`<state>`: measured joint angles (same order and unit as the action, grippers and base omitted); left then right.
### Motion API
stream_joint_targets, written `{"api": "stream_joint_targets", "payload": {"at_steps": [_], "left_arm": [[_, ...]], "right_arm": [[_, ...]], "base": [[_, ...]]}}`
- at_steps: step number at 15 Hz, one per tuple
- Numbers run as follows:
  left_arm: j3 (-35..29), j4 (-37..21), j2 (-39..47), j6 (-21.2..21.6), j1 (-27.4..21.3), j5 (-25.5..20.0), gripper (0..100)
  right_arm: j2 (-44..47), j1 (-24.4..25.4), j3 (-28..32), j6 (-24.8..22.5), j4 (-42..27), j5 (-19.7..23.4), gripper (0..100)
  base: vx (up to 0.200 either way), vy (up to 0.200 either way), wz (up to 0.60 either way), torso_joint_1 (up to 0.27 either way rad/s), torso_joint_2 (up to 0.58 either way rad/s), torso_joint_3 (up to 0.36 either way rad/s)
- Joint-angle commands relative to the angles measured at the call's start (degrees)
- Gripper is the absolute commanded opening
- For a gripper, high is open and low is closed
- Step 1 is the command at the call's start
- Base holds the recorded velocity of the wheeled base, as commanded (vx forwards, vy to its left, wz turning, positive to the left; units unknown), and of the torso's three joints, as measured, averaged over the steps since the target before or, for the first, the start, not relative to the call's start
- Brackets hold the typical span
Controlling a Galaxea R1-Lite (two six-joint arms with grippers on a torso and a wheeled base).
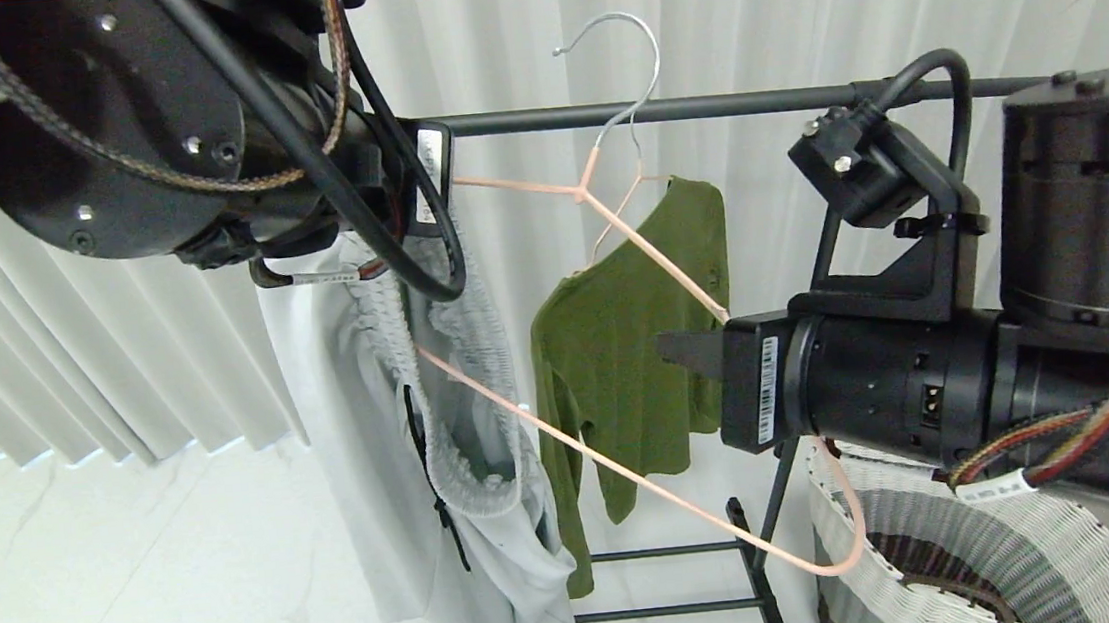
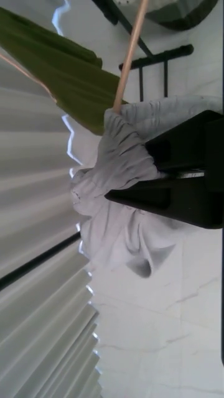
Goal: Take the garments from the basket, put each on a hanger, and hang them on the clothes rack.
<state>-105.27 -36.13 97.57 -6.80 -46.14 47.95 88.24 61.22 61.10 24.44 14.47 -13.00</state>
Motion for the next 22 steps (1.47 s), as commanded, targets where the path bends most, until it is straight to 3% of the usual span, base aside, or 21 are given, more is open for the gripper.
{"api": "stream_joint_targets", "payload": {"at_steps": [1,6,12,16,17,22], "left_arm": [[-1.3,0.0,0.2,-0.1,-1.6,0.0,0],[-2.7,0.0,0.2,-1.9,-3.6,0.0,0],[-3.7,-0.1,0.5,-3.9,-5.8,-0.2,0],[-2.9,-0.1,-0.6,-1.3,-4.6,-2.2,0],[-3.2,-0.1,-1.0,1.1,-3.4,-3.1,0],[-3.8,-0.1,-0.9,1.9,-3.1,-5.0,0]], "right_arm": [[2.6,0.0,-0.1,-1.4,1.1,0.1,0],[6.3,0.0,0.2,-5.0,6.0,0.1,0],[6.9,-0.4,-0.7,-9.0,6.4,-0.5,0],[4.4,-2.4,-5.0,-14.0,8.4,-0.4,0],[2.2,-3.2,-8.6,-16.2,8.2,-0.2,0],[-1.0,-3.5,-12.7,-16.4,5.7,-0.2,0]], "base": [[0.0,0.0,0.0,0.0,0.0,0.0],[0.0,0.0,0.0,0.0,0.0,0.0],[0.0,0.0,0.0,0.0,0.0,0.0],[0.0,0.0,0.0,0.0,0.0,0.0],[0.0,0.0,0.0,0.0,0.0,0.0],[0.0,0.0,0.0,0.0,0.0,0.0]]}}
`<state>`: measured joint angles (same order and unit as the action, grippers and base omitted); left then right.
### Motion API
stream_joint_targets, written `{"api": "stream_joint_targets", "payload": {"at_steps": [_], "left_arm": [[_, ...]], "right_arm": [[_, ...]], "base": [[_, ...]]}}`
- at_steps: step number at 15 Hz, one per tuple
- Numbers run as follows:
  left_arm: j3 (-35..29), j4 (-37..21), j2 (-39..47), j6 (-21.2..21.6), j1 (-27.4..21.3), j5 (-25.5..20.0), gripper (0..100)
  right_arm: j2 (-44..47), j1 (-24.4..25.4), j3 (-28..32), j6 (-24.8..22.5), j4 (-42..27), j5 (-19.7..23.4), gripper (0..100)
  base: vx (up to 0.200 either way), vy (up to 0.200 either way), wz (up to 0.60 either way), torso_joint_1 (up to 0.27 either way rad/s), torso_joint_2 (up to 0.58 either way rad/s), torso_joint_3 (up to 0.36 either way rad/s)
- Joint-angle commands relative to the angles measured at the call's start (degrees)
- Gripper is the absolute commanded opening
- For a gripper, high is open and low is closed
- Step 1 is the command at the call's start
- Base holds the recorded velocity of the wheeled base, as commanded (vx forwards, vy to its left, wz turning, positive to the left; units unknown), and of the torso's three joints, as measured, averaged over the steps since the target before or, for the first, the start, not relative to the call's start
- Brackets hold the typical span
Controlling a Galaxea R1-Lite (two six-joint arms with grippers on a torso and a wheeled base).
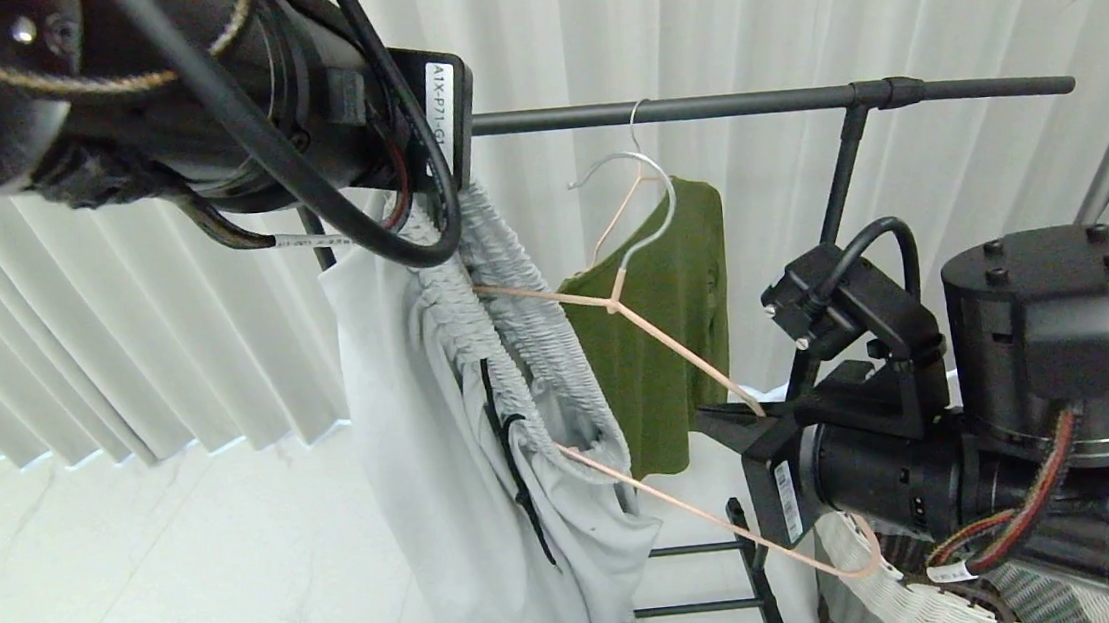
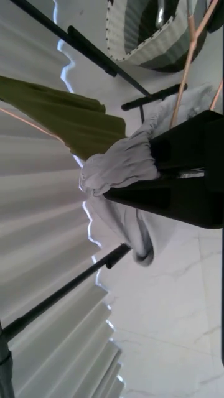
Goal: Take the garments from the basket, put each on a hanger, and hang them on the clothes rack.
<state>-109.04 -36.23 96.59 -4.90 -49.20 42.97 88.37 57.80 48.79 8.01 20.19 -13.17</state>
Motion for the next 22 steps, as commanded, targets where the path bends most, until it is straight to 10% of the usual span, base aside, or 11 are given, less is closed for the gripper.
{"api": "stream_joint_targets", "payload": {"at_steps": [1,22], "left_arm": [[0.1,0.0,0.2,-0.1,-0.1,0.0,0],[5.9,0.2,0.6,-1.2,-6.4,0.4,0]], "right_arm": [[-1.1,-0.1,-0.1,0.0,-0.1,0.0,0],[-0.7,-1.5,6.8,1.5,6.9,-0.5,0]], "base": [[0.0,0.0,0.0,0.0,0.0,0.0],[0.0,0.0,0.0,0.0,0.0,0.0]]}}
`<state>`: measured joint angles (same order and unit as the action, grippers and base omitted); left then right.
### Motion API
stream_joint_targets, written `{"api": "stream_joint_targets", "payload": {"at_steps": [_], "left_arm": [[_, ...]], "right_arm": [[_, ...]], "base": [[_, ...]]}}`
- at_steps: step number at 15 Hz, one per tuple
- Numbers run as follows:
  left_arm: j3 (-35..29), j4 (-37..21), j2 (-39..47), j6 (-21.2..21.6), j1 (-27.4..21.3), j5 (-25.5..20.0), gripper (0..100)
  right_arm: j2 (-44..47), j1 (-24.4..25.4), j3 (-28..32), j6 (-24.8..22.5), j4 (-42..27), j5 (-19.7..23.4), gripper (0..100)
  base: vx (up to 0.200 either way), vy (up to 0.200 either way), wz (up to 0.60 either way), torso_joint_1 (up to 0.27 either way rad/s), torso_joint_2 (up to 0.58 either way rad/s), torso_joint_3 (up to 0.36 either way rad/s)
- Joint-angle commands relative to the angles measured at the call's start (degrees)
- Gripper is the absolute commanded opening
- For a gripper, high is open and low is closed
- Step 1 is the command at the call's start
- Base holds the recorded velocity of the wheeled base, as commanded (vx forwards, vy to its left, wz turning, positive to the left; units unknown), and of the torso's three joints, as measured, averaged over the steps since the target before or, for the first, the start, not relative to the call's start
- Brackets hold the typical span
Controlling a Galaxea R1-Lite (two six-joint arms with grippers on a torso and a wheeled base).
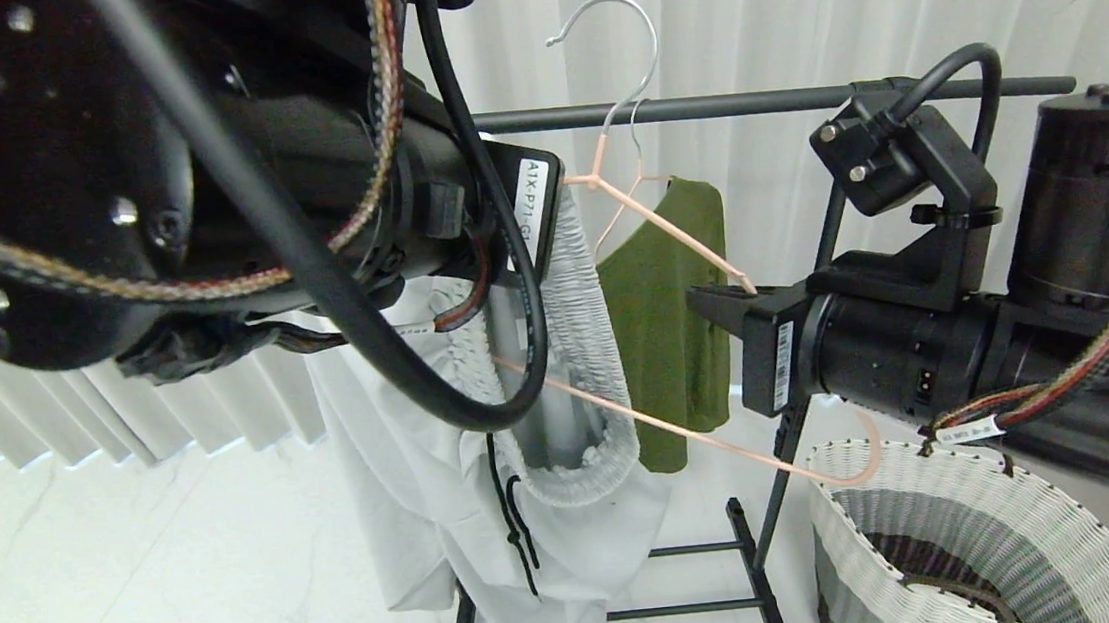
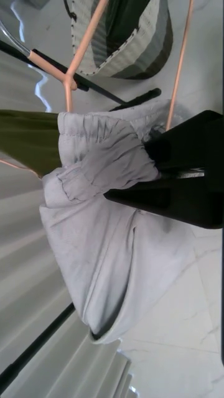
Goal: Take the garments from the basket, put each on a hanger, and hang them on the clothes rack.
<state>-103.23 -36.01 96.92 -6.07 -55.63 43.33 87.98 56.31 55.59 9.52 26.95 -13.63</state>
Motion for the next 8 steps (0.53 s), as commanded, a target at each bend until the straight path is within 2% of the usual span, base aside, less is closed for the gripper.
{"api": "stream_joint_targets", "payload": {"at_steps": [1,2,8], "left_arm": [[0.4,0.0,0.3,0.0,0.0,0.0,0],[0.7,0.0,0.3,0.0,0.0,0.0,100],[0.7,0.1,-0.2,-0.2,0.0,0.1,100]], "right_arm": [[-0.4,0.0,0.0,0.0,0.0,0.1,0],[-0.7,0.0,0.0,0.0,0.0,0.1,0],[-1.3,-1.6,-0.8,-1.8,3.5,0.0,0]], "base": [[0.0,0.0,0.0,0.0,0.0,0.0],[0.0,0.0,0.0,0.0,0.0,0.0],[0.0,0.0,0.0,0.0,0.0,0.0]]}}
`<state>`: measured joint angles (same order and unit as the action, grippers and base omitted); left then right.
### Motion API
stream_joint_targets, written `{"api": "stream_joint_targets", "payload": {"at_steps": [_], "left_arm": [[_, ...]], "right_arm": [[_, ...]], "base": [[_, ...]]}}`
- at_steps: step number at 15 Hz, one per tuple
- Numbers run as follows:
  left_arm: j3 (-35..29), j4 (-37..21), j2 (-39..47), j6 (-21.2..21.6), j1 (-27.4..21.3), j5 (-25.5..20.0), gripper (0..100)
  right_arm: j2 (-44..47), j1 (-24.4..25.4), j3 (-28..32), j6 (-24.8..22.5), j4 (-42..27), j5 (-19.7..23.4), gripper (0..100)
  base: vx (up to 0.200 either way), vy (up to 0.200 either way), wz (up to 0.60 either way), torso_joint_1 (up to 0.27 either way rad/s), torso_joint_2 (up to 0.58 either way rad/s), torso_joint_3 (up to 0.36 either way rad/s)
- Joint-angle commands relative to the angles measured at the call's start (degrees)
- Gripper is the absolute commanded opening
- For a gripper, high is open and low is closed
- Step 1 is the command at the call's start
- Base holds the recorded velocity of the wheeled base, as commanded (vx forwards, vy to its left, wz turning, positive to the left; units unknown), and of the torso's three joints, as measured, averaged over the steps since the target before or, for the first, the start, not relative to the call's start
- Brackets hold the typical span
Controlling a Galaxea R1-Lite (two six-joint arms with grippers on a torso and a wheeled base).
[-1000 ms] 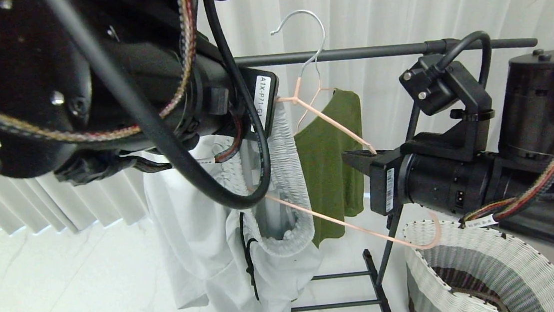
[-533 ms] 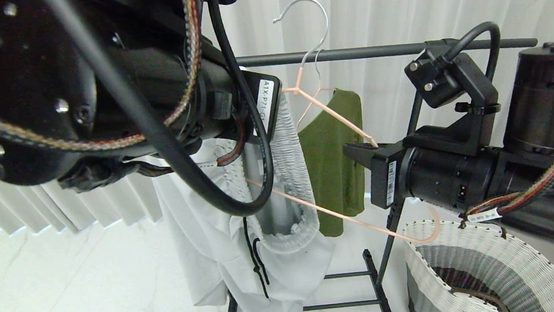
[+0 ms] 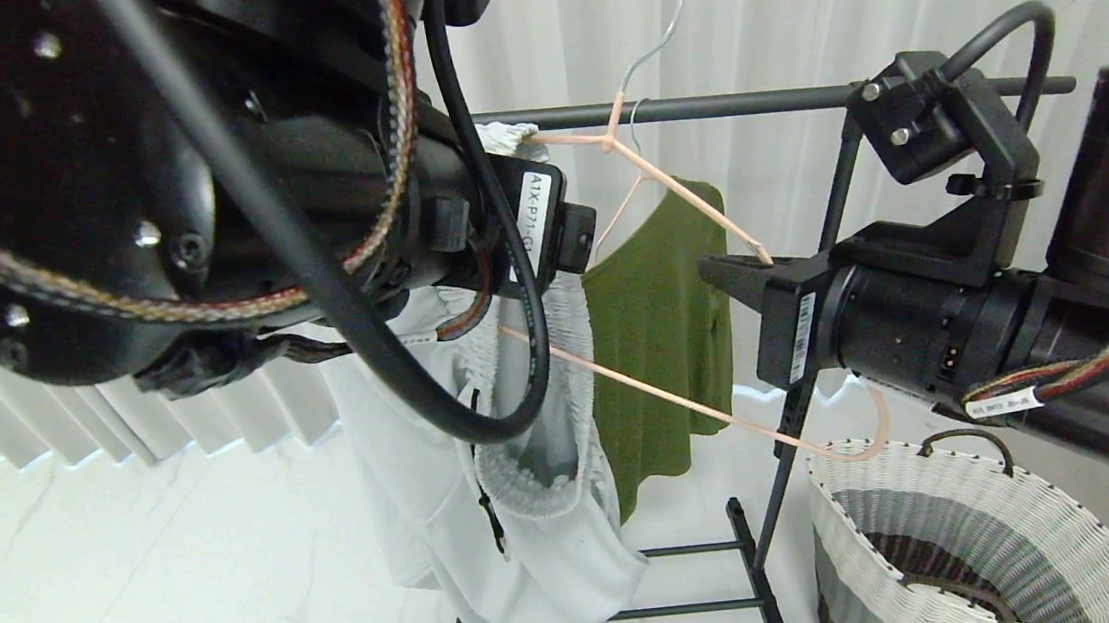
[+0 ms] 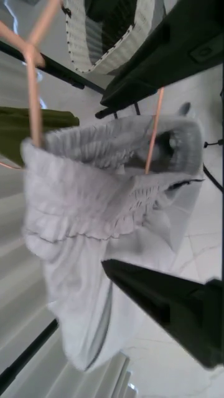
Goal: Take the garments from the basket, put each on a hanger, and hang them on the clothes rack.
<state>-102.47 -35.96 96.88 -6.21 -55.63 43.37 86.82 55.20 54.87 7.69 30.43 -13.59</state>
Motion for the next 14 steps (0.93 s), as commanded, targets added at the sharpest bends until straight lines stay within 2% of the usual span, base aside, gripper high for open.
{"api": "stream_joint_targets", "payload": {"at_steps": [1,5,9,10,11,13,14], "left_arm": [[0.0,0.1,-0.3,0.0,0.0,0.0,100],[1.8,-0.1,-3.8,1.5,0.0,0.0,100],[6.6,-0.1,-11.0,10.2,1.0,-0.1,100],[7.0,0.0,-12.9,14.0,1.3,-0.3,100],[6.9,0.0,-13.6,16.1,1.7,-0.4,100],[6.5,0.1,-15.2,19.1,2.1,-3.0,100],[7.0,0.1,-16.1,19.8,3.2,-5.8,100]], "right_arm": [[-0.1,-0.9,-0.1,-0.2,0.0,0.0,0],[-0.7,-3.4,-0.5,-2.3,0.9,0.3,0],[-2.0,-4.9,-1.3,-3.6,0.7,0.9,0],[-2.4,-4.9,-1.9,-3.8,0.7,0.9,0],[-2.8,-5.0,-2.3,-4.1,0.6,0.9,0],[-4.1,-5.0,-3.7,-5.2,0.5,1.9,0],[-4.8,-5.0,-4.2,-5.8,0.3,2.5,0]], "base": [[0.0,0.0,0.0,0.0,0.0,0.0],[0.0,0.0,0.0,0.0,0.0,0.0],[0.0,0.0,0.0,0.0,0.0,0.0],[0.0,0.0,0.0,0.0,0.0,0.0],[0.0,0.0,0.0,0.0,0.0,0.0],[0.0,0.0,0.0,0.0,0.0,0.0],[0.0,0.0,0.0,0.0,0.0,0.0]]}}
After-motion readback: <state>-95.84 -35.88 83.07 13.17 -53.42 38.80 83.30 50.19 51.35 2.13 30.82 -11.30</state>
